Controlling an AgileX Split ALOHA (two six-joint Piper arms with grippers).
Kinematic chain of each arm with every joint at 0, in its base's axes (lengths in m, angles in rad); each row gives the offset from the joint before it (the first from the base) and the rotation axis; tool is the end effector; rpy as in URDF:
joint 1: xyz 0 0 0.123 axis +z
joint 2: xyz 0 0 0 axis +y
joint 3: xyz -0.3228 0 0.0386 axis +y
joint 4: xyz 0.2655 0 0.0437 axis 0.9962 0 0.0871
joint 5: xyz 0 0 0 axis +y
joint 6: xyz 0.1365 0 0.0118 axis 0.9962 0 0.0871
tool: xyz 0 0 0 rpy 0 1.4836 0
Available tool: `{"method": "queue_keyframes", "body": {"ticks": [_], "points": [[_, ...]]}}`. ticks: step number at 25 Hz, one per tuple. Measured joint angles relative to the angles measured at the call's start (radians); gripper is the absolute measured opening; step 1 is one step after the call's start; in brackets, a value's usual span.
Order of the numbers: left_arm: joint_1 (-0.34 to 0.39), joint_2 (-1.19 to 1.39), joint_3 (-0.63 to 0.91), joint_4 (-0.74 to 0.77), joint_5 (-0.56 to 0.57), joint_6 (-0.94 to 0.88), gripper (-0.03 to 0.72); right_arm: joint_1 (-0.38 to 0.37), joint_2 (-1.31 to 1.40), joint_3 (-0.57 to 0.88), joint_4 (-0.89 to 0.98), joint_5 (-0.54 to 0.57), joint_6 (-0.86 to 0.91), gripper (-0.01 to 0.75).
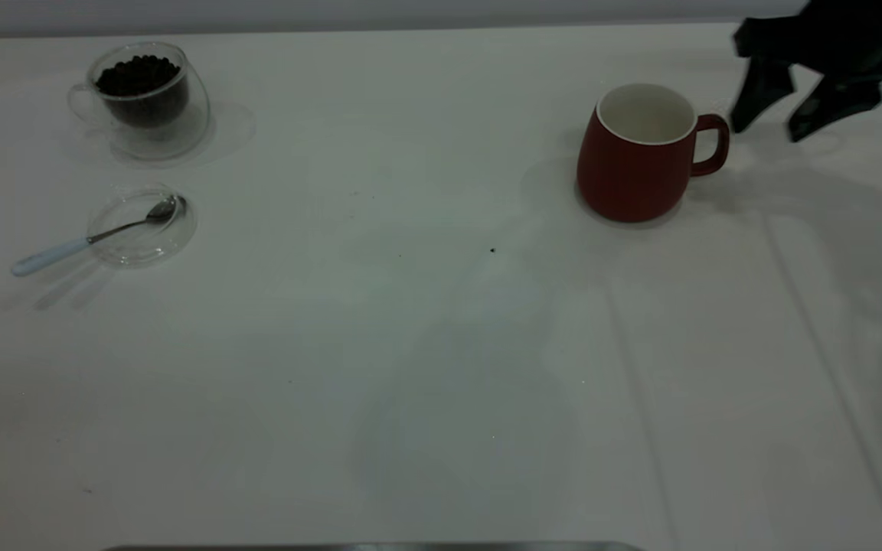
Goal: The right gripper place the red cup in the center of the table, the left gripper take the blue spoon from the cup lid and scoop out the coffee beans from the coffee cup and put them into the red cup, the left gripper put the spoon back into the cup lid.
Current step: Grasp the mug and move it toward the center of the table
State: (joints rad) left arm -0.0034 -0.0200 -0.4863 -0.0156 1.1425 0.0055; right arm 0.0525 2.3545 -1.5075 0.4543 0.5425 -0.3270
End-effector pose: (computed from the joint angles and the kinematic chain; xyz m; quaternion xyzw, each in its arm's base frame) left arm 0.0043 -0.0020 0.2505 0.0045 0.8723 -0.0073 0.4890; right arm 0.5026 0.0575 0.0275 -0.0097 0.9813 0.1219 0.1485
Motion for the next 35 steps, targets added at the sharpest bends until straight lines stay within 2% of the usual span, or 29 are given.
{"method": "queue_keyframes", "body": {"ticks": [12, 21, 31, 35], "points": [[0.000, 0.000, 0.000, 0.000, 0.000, 0.001, 0.559, 0.170, 0.043, -0.036, 0.126, -0.011, -0.064, 0.572], [0.000, 0.000, 0.000, 0.000, 0.000, 0.002, 0.559, 0.307, 0.051, -0.039, 0.161, -0.068, -0.066, 0.572], [0.000, 0.000, 0.000, 0.000, 0.000, 0.002, 0.559, 0.415, 0.063, -0.042, 0.228, -0.119, -0.066, 0.572], [0.000, 0.000, 0.000, 0.000, 0.000, 0.002, 0.559, 0.447, 0.100, -0.101, 0.254, -0.110, -0.066, 0.572]]}}
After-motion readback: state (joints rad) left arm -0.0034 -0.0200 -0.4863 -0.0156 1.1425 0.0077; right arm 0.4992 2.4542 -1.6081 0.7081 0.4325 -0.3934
